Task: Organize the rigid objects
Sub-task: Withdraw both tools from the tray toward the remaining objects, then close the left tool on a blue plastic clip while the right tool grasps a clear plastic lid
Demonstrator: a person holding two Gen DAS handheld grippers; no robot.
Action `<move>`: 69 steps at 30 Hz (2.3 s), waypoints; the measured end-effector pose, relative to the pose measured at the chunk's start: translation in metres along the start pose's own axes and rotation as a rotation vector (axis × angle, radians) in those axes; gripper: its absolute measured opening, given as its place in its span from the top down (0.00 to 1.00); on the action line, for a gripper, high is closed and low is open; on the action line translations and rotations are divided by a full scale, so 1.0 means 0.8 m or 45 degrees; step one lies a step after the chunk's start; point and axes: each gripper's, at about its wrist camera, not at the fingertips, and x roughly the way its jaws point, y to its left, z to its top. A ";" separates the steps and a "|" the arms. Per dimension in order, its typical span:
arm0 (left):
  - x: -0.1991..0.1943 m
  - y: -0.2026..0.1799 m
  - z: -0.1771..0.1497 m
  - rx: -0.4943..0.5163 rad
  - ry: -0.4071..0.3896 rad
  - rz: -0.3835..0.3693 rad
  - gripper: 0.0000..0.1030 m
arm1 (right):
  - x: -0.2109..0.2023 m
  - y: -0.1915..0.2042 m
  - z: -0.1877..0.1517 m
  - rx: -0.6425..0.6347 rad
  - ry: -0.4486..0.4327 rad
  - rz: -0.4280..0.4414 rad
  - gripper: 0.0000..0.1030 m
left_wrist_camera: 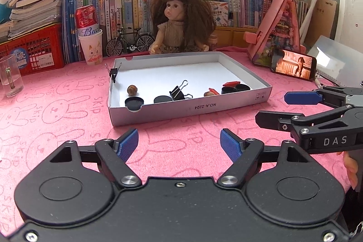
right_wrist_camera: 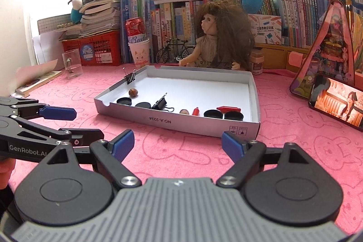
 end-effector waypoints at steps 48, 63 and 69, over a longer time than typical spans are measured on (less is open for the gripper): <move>-0.004 -0.020 -0.051 -0.053 0.090 -0.142 0.79 | -0.013 0.044 -0.075 -0.069 0.052 0.124 0.10; -0.004 -0.015 -0.052 -0.075 0.081 -0.101 0.82 | -0.004 0.059 -0.075 -0.123 0.081 0.093 0.03; -0.006 -0.008 -0.053 -0.093 0.075 -0.076 0.82 | 0.003 0.062 -0.068 -0.127 0.132 0.099 0.00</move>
